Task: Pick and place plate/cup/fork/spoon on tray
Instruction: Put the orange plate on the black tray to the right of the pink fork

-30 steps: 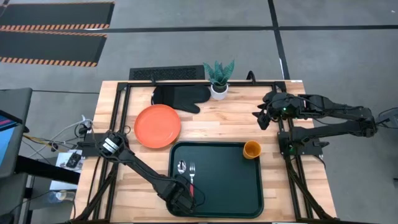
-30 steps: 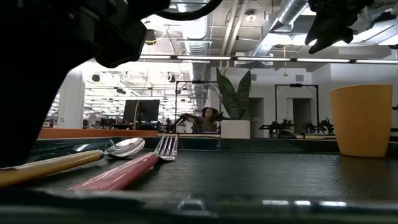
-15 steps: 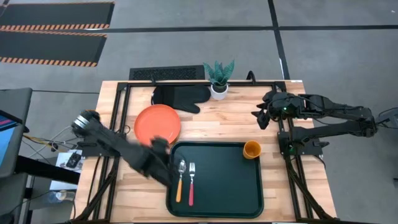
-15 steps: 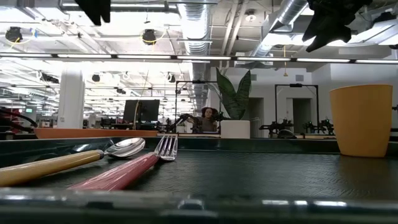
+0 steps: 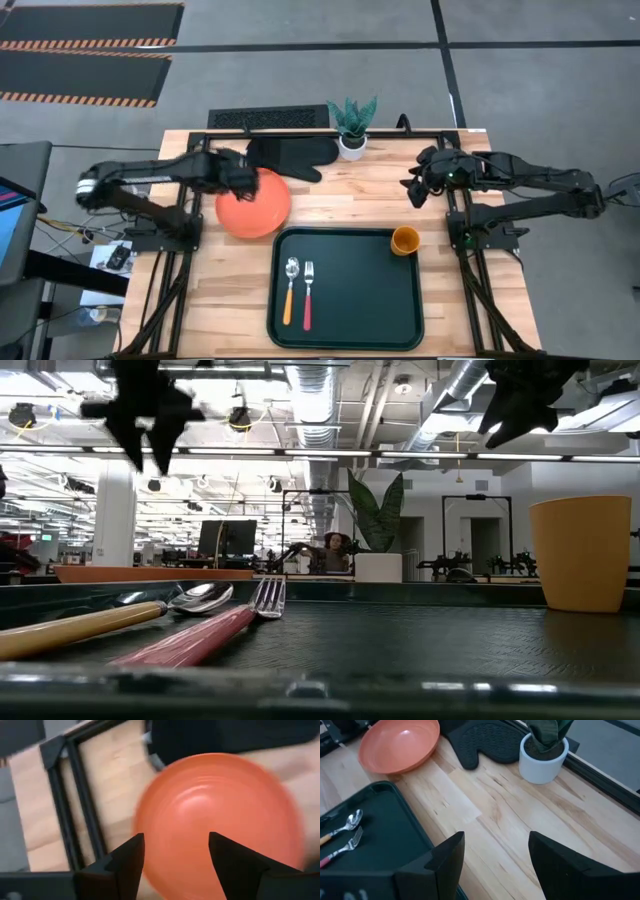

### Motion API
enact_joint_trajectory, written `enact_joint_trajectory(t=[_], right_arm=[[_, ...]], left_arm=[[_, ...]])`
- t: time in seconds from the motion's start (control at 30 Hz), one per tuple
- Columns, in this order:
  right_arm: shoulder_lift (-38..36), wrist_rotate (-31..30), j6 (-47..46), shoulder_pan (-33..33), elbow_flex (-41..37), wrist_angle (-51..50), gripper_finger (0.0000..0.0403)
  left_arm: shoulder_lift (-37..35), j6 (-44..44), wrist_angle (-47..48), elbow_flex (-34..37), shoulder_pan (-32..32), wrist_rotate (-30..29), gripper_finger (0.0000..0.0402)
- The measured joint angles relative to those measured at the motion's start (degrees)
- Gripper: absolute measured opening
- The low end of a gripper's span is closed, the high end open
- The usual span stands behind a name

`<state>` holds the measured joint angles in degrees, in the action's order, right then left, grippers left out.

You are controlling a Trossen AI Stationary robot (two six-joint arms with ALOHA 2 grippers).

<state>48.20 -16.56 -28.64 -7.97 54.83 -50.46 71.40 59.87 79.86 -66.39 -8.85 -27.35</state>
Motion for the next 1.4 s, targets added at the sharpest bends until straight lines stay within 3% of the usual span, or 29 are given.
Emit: enact_joint_trajectory(t=[0.17,0.3,0.73,0.9,1.0,1.2,1.4], right_arm=[[1.8,0.0,-0.1,-0.1,0.0,0.1,0.0244],[3.4,0.0,-0.5,-0.7,0.0,0.1,0.0244],[6.3,0.1,-1.1,-2.3,0.0,0.0,0.0244],[6.2,0.1,-0.9,-2.3,0.0,-0.1,0.0244],[6.2,0.1,-0.9,-2.3,0.0,-0.1,0.0244],[6.2,0.1,-0.8,-2.3,0.0,-0.1,0.0244],[6.2,0.1,-0.7,-2.3,0.0,-0.1,0.0244]], left_arm=[[-11.9,-12.8,-18.2,16.7,-16.4,9.9,0.0210],[-13.0,-17.6,-25.2,24.8,-24.9,14.6,0.0210],[3.9,-34.2,-32.5,26.6,-37.1,13.9,0.0210],[11.0,-38.2,-36.5,26.6,-38.2,23.0,0.0206],[14.6,-38.5,-36.1,26.3,-38.3,24.3,0.0171],[15.8,-37.3,-34.6,25.8,-38.2,25.1,0.0023],[11.7,-33.8,-32.6,24.1,-38.1,24.9,0.0005]])
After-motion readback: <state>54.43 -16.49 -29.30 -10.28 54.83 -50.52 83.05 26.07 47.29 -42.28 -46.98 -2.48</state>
